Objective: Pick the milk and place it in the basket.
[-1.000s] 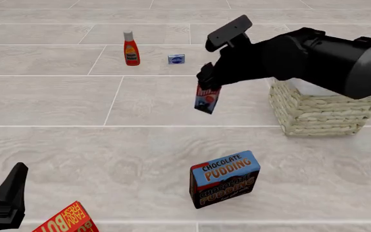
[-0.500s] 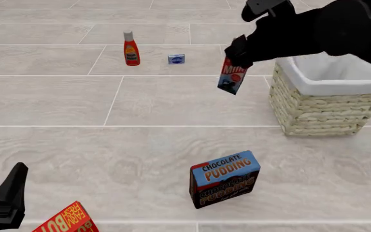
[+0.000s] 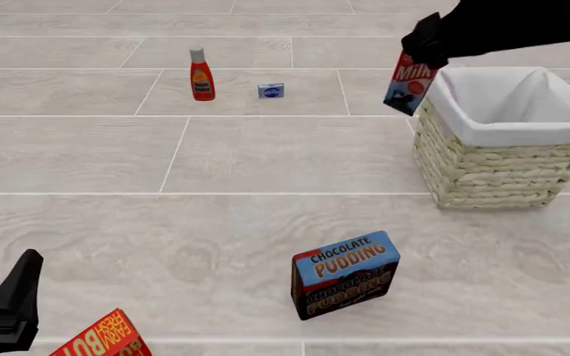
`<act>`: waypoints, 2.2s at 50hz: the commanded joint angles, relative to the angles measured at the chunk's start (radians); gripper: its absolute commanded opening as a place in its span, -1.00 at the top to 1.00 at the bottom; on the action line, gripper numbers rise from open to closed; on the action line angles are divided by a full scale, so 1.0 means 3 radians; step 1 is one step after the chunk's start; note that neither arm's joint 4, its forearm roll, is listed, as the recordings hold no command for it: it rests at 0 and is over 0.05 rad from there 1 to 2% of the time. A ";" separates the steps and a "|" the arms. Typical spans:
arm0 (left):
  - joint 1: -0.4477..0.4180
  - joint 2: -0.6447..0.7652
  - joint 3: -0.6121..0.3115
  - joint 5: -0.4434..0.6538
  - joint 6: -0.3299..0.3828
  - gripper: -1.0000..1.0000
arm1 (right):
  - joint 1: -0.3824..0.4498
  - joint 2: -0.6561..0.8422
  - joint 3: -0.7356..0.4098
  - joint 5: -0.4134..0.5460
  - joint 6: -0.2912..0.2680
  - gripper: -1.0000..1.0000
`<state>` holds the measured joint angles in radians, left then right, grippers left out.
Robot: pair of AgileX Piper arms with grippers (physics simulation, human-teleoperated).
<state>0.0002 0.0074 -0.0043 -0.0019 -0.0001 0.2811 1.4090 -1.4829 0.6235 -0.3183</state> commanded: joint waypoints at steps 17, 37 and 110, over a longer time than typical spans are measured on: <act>0.0000 0.0000 0.0000 0.0000 0.0000 -1.00 | -0.0613 0.0022 -0.0382 0.0123 -0.0037 1.00; -0.0001 -0.0002 0.0000 0.0000 0.0000 -1.00 | -0.1058 0.0180 -0.0461 0.0031 -0.0092 1.00; 0.0000 -0.0001 0.0000 0.0000 0.0000 -1.00 | -0.1483 0.1327 -0.0546 -0.0628 0.0152 1.00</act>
<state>0.0002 0.0074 -0.0043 -0.0019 0.0000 -0.1618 1.7903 -1.6474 0.4689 -0.3055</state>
